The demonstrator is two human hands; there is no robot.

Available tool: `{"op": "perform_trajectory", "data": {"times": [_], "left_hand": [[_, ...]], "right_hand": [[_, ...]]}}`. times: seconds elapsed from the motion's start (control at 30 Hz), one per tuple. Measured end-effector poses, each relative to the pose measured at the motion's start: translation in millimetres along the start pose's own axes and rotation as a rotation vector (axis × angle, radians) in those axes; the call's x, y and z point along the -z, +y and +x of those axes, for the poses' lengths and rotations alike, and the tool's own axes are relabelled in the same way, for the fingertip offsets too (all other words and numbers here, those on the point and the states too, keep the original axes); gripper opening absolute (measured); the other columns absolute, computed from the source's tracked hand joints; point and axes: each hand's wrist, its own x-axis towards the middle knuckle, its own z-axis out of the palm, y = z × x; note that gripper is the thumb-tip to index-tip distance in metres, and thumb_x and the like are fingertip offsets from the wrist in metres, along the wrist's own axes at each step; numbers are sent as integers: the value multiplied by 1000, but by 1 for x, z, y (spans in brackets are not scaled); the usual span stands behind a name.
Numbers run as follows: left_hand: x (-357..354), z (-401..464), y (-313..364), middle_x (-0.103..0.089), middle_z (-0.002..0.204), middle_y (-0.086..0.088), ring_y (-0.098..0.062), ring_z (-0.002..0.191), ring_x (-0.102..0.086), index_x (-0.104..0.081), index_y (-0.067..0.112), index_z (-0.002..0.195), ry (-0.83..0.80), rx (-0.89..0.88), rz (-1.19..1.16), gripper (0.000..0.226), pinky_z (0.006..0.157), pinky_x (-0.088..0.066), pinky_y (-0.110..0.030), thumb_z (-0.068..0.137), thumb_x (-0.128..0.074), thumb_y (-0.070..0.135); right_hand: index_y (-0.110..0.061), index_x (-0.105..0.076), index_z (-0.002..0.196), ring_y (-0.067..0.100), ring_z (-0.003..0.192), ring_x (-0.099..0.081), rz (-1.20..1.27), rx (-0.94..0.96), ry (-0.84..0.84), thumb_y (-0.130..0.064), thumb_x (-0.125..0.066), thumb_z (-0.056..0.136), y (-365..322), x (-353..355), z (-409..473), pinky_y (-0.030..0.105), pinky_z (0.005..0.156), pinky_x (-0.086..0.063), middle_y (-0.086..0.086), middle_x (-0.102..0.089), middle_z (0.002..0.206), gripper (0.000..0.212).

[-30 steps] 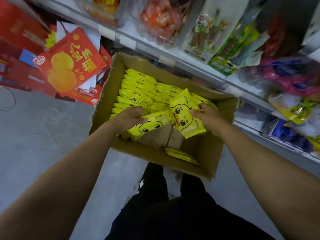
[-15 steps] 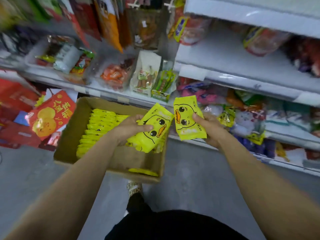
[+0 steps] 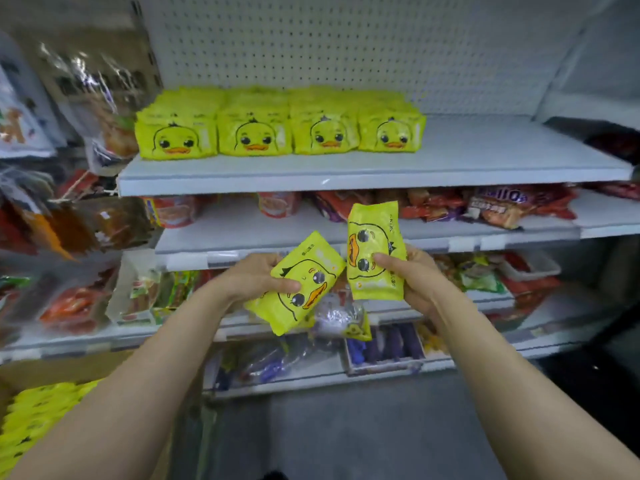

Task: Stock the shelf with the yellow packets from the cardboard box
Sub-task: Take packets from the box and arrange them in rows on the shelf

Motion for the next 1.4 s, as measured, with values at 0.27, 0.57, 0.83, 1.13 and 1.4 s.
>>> {"op": "perform_trajectory", "data": {"times": [0.27, 0.57, 0.83, 1.13, 1.4], "left_hand": [[-27, 67, 108, -76, 91, -5, -25, 83, -73, -63, 7, 99, -39, -144, 206, 48, 74, -59, -40, 62, -90, 21], [-34, 181, 188, -69, 101, 8, -15, 92, -65, -67, 23, 95, -134, -246, 365, 32, 76, -51, -31, 70, -87, 26], [-40, 291, 265, -70, 110, 0, -16, 102, -64, -68, 31, 91, -177, -271, 378, 42, 93, -52, -35, 56, -90, 37], [-60, 360, 309, -74, 99, -4, -25, 94, -71, -66, 19, 102, -180, -294, 414, 38, 88, -55, -44, 70, -86, 18], [-62, 376, 315, -74, 102, 2, -10, 90, -70, -66, 16, 102, -86, -240, 405, 36, 85, -54, -36, 72, -84, 16]], "right_hand": [[-11, -67, 115, 29, 92, -73, -62, 136, 114, -7, -78, 79, -67, 88, 22, 51, 80, -59, 12, -75, 104, 38], [-7, -68, 112, 35, 96, -71, -183, 253, 111, -7, -79, 76, -159, 143, 115, 54, 88, -56, 15, -74, 105, 37], [-6, -67, 112, 35, 94, -72, -262, 265, 117, -6, -80, 76, -235, 212, 202, 52, 86, -57, 13, -75, 103, 37], [-9, -69, 108, 32, 93, -73, -329, 247, 76, -6, -82, 73, -265, 271, 279, 44, 84, -58, 12, -75, 102, 37], [-12, -74, 103, 21, 83, -75, -696, 259, -90, -6, -86, 71, -303, 290, 358, 31, 70, -60, 5, -77, 92, 35]]}}
